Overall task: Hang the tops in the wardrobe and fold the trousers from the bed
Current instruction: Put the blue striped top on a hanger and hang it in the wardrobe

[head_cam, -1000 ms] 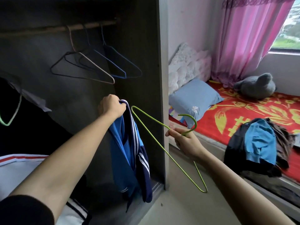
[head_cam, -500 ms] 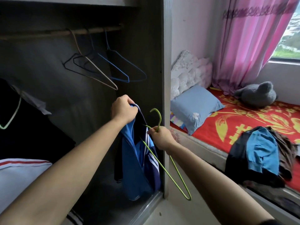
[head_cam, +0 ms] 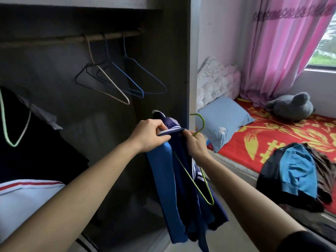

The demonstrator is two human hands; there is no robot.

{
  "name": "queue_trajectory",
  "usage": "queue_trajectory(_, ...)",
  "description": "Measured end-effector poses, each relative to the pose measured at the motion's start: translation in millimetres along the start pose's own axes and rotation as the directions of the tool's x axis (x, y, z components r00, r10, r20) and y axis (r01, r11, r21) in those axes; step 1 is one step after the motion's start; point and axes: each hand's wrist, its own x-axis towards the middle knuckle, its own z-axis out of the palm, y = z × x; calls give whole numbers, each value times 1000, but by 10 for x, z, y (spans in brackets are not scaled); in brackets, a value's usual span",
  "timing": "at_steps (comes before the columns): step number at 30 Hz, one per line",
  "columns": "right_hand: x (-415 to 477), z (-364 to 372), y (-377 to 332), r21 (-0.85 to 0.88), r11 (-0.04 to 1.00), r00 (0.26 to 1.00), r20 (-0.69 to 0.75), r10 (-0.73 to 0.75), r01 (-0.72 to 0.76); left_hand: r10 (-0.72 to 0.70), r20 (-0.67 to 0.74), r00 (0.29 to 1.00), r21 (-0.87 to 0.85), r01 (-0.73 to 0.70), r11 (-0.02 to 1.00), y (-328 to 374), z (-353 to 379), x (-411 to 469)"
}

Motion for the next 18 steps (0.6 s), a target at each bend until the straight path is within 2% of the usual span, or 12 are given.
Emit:
queue_trajectory(2, -43, -88, -47, -2, 996, 996, 9, -86, 86, -2, 63, 998, -57, 6, 998, -31, 87, 28)
queue_trajectory(4, -69, -194, -105, -1, 992, 992, 26, -127, 127, 69, -3, 998, 173, -68, 983, -87, 135, 128)
queue_trajectory(6, -65, -306, -164, 10, 989, 988, 45, -147, 147, 162, 44, 986, 339, -167, 926, -113, 130, 250)
queue_trajectory(8, -45, -415, -208, -10, 987, 983, 84, -162, 163, 172, 135, 976, 295, -205, 933, -97, 113, 360)
queue_trajectory(12, 49, -654, -237, -202, 956, 963, 211, -170, 213, 162, 120, 980, 151, -179, 972, -27, 113, 447)
queue_trajectory(15, 90, -800, -189, -280, 939, 969, 198, -147, 199, 103, 124, 987, 118, -117, 986, -16, 140, 446)
queue_trajectory(18, 62, -800, -93, -322, 925, 975, 156, -160, 203, 3, 236, 972, 71, -20, 997, -5, 188, 425)
